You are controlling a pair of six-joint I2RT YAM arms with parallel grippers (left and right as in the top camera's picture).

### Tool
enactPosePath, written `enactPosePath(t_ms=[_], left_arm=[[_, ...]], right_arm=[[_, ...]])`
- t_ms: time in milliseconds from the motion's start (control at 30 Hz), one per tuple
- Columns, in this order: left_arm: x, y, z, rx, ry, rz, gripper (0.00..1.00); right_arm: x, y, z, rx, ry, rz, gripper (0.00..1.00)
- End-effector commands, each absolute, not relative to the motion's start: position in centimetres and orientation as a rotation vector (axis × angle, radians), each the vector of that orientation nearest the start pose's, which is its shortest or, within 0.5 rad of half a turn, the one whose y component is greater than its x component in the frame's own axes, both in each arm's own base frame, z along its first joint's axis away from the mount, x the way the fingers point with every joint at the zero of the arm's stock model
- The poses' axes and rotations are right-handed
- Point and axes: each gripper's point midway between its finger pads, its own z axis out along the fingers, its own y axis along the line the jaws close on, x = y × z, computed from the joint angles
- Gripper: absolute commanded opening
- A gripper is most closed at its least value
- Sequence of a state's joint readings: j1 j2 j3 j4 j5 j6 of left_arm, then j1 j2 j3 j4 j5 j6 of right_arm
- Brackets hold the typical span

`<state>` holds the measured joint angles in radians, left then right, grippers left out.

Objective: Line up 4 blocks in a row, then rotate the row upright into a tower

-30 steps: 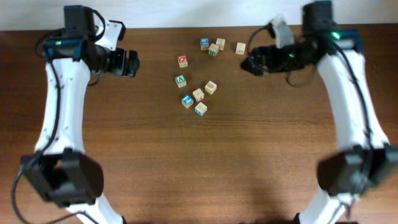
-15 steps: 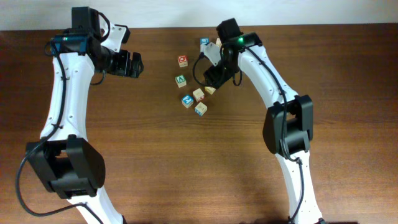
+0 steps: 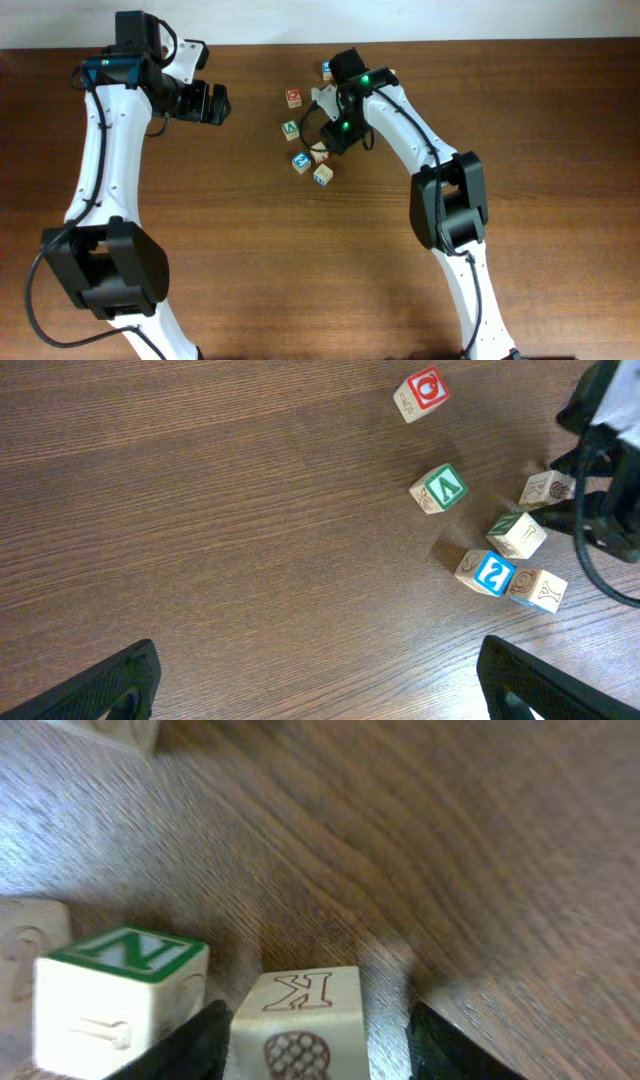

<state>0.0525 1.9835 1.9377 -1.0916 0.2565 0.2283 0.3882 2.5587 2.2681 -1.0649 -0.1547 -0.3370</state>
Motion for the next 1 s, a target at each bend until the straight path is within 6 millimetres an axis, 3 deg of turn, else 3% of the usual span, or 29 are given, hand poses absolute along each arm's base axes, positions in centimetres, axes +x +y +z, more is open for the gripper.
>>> enactPosePath(t_ms=[0, 133, 267, 333, 433, 533, 667, 767, 867, 933, 967], left_arm=[[48.2, -1.6, 19.4, 0.309, 2.626, -0.232, 1.00], [48.6, -1.6, 19.6, 0.310, 2.605, -0.227, 1.00], [48.6, -1.6, 19.6, 0.311, 2.604, -0.230, 1.00], [48.6, -1.6, 19.6, 0.311, 2.603, -0.232, 1.00], [48.6, -1.6, 19.6, 0.289, 2.607, -0.238, 1.00], [48.6, -1.6, 19.6, 0.277, 2.609, -0.241, 1.00], [48.6, -1.6, 19.6, 0.276, 2.609, -0.241, 1.00], [48.6, -1.6, 19.6, 0.276, 2.609, -0.241, 1.00], [48.3, -1.7, 19.5, 0.276, 2.623, -0.245, 0.99], [48.3, -1.7, 19.5, 0.276, 2.623, -0.245, 0.99], [48.3, -1.7, 19.5, 0.276, 2.623, -0.245, 0.99]], right_arm=[[49.1, 22.8, -0.2, -1.017, 2.765, 0.209, 0.47], [48.7, 22.2, 1.6, -0.932, 2.803, 0.189, 0.38], [48.6, 19.7, 4.8, -0.595, 2.893, 0.021, 0.36], [47.3, 18.5, 5.9, -0.415, 2.967, -0.032, 0.33], [43.4, 16.8, 5.8, -0.295, 3.145, -0.103, 0.33], [40.9, 15.4, 6.1, -0.184, 3.258, -0.170, 0.35], [40.4, 13.3, 5.4, -0.115, 3.311, -0.197, 0.35], [39.5, 10.9, 2.8, -0.037, 3.374, -0.219, 0.35], [39.0, 10.5, 2.3, -0.048, 3.400, -0.223, 0.46], [39.0, 10.5, 2.3, -0.048, 3.399, -0.222, 0.78], [39.3, 10.7, 2.6, -0.072, 3.387, -0.211, 0.80]])
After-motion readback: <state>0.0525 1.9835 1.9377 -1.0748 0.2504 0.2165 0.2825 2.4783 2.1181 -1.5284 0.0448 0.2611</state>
